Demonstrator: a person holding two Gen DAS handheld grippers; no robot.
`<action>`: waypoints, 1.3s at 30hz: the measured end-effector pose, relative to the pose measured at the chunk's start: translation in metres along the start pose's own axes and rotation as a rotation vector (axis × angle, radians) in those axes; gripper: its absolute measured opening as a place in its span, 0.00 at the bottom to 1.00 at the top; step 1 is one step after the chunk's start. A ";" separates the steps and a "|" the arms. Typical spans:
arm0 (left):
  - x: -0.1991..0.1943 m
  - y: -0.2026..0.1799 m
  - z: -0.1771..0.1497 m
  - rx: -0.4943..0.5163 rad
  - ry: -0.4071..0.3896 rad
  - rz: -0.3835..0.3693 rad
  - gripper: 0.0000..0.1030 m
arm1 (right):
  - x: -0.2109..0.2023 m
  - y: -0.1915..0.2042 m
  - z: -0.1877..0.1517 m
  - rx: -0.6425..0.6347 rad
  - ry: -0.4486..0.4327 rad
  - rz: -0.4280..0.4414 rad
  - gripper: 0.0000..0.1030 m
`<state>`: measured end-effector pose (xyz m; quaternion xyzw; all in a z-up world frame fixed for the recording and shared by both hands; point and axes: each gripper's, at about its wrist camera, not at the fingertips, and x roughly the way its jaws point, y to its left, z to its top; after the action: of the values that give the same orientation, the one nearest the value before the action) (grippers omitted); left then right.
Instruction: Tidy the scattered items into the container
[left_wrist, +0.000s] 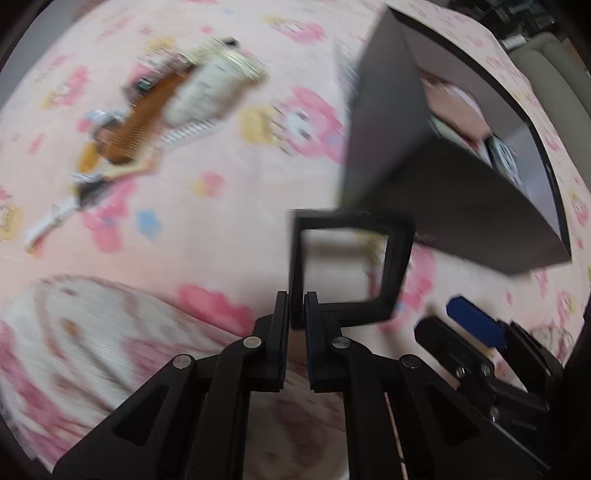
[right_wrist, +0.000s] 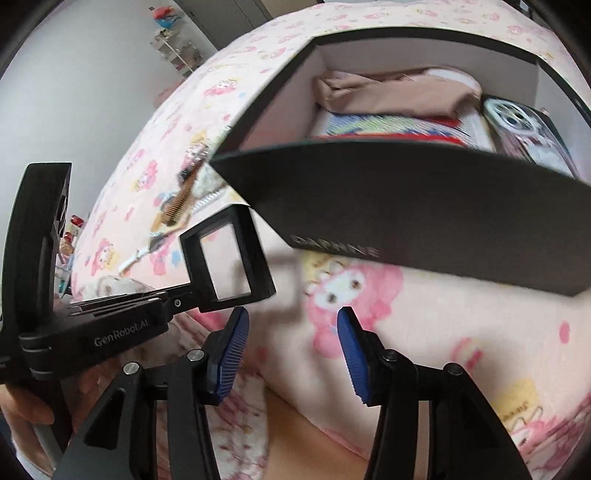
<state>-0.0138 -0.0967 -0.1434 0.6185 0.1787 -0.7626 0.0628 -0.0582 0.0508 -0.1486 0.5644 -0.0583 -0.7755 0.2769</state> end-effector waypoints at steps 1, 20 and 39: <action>0.002 -0.004 -0.003 0.008 0.002 -0.001 0.06 | -0.001 -0.006 -0.003 0.002 0.000 -0.005 0.44; 0.040 0.008 0.018 -0.025 -0.007 -0.067 0.26 | 0.043 -0.036 -0.001 0.006 0.066 -0.025 0.32; -0.013 -0.046 0.013 0.134 -0.084 -0.257 0.21 | -0.092 -0.095 -0.014 0.055 -0.112 0.004 0.12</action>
<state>-0.0370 -0.0597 -0.1192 0.5607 0.2025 -0.7998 -0.0693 -0.0605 0.1791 -0.1145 0.5275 -0.0960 -0.8033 0.2591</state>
